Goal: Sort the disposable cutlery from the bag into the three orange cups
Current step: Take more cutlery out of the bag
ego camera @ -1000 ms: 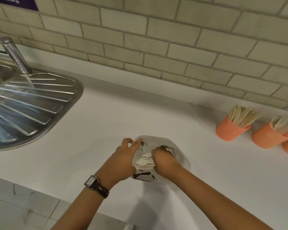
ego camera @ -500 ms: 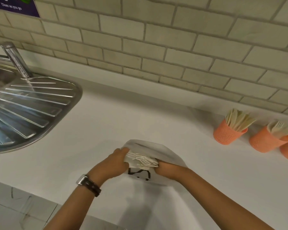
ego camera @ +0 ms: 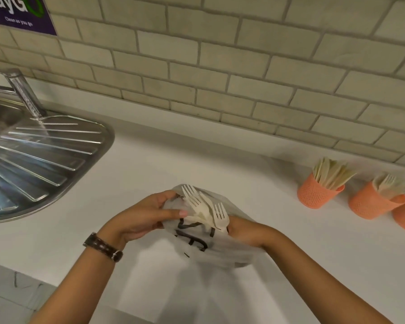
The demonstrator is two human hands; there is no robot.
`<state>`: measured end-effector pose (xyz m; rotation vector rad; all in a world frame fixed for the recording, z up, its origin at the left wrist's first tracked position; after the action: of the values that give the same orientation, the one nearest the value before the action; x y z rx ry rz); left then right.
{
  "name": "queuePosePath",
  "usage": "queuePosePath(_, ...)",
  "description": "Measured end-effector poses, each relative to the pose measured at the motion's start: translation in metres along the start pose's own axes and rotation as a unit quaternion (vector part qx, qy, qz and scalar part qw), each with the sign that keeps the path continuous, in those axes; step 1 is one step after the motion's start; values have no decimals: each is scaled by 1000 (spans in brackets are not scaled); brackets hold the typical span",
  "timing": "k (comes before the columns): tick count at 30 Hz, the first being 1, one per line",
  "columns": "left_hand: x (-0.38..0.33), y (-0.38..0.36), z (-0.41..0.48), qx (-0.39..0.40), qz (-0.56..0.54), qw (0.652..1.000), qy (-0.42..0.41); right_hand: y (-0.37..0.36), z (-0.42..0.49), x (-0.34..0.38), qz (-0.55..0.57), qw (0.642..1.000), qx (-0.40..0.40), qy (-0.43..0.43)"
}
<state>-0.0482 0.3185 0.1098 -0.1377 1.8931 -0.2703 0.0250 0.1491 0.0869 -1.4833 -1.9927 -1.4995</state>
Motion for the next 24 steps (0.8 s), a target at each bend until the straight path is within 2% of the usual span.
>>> queuePosePath(2,-4,6,-10,9,49,999,0,11,-8,3,125,991,-25,27)
queuePosePath(3,-4,10,-15,2,80,997,4,17,-13,8,229,971,-28,64)
queuePosePath(5,5,23,-19,-27,160,986,26,34,-23,15,393,906,-39,150)
queuePosePath(8,17,28,-22,-46,270,961,32,65,-39,19,472,843,-129,224)
queuePosePath(12,29,14,-14,-59,263,962,-53,90,-60,15,497,786,-270,250)
queuePosePath(14,38,12,-9,-73,242,965,-74,90,-67,11,492,777,-313,237)
queuePosePath(16,48,13,-4,-91,216,970,-71,82,-71,9,470,785,-345,212)
queuePosePath(20,58,15,2,-108,190,975,-49,55,-72,1,466,792,-362,157)
queuePosePath(24,62,11,7,-140,239,960,-34,19,-69,-21,476,792,-375,83)
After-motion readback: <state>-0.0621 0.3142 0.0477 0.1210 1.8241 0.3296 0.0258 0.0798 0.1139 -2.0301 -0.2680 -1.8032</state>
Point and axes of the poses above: each hand's wrist, its own z-axis towards the middle knuckle, its own y-axis out of the back of the hand, x = y × z, the point moved 5 cm from there along z, towards the middle knuckle, and after that the axes turned 5 degrees about -z, right-handed, at the moved point
